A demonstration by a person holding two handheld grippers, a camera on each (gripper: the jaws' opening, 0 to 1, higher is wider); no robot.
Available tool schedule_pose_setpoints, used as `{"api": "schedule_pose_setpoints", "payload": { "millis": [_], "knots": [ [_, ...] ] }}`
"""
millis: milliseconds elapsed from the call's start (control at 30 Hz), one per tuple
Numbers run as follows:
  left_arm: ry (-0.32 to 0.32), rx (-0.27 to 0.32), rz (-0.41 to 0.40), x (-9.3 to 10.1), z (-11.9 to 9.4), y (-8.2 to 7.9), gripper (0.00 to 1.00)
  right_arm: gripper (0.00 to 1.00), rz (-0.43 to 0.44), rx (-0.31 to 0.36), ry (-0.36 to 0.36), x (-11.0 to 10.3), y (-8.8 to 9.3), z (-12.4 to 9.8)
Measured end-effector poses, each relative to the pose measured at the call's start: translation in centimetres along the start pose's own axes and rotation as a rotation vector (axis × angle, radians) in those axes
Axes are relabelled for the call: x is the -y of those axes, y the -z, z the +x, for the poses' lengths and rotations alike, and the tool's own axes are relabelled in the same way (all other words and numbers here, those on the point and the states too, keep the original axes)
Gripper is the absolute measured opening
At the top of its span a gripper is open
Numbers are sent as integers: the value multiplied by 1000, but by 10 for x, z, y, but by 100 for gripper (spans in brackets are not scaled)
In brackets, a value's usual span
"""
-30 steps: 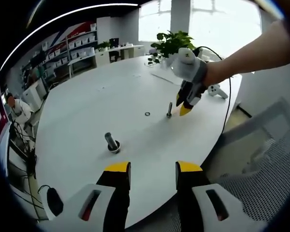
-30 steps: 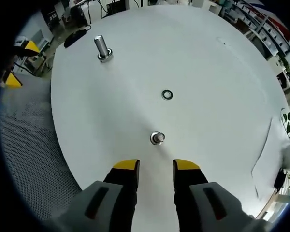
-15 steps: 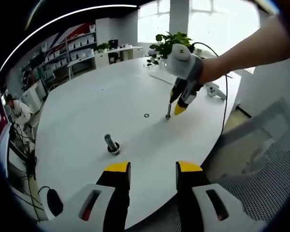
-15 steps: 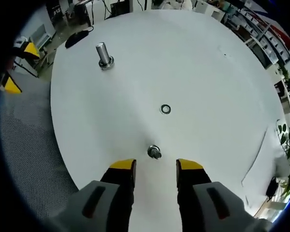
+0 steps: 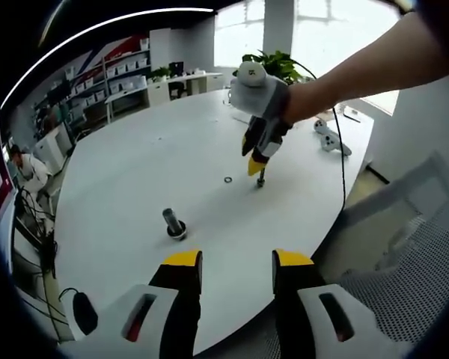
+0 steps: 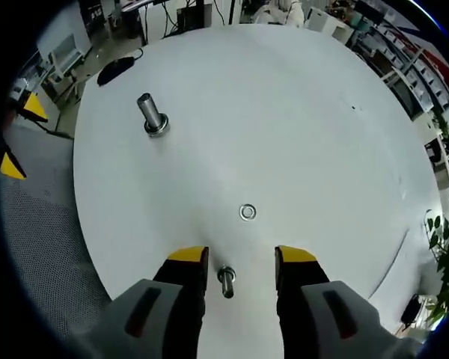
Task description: Place the washer onto the threaded stud by aligning its center hole with the stud, sliding it down to the base, and recovering from edge contact or off-axis alignment until the washer reaches the visible bottom stop.
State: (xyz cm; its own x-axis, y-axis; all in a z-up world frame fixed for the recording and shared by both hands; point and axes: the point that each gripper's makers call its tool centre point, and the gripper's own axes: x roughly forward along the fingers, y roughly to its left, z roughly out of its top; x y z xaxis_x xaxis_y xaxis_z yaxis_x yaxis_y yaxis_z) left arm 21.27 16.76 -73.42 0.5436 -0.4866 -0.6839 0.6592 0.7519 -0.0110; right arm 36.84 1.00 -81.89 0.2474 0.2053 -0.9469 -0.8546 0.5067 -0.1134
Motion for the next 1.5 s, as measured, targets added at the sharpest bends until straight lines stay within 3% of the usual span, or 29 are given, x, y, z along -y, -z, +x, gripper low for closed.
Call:
{"api": "schedule_pose_setpoints", "payload": {
  "millis": [567, 700, 833, 1033, 1367, 1500],
  "knots": [
    [-2, -2, -20, -3, 0, 1, 36, 39, 1, -28, -30, 4, -14, 19],
    [2, -13, -12, -1, 2, 4, 36, 35, -20, -47, -49, 1, -15, 28],
    [-6, -25, -7, -3, 1, 7, 36, 34, 51, -70, -72, 1, -16, 40],
    [-7, -30, -21, -4, 1, 8, 36, 28, 21, -110, -80, 2, -11, 53],
    [-11, -43, -38, -6, 2, 12, 36, 26, 84, -87, -94, 16, -14, 64],
    [-9, -48, -37, -5, 2, 13, 36, 23, 63, -77, -93, 16, -14, 65]
  ]
}}
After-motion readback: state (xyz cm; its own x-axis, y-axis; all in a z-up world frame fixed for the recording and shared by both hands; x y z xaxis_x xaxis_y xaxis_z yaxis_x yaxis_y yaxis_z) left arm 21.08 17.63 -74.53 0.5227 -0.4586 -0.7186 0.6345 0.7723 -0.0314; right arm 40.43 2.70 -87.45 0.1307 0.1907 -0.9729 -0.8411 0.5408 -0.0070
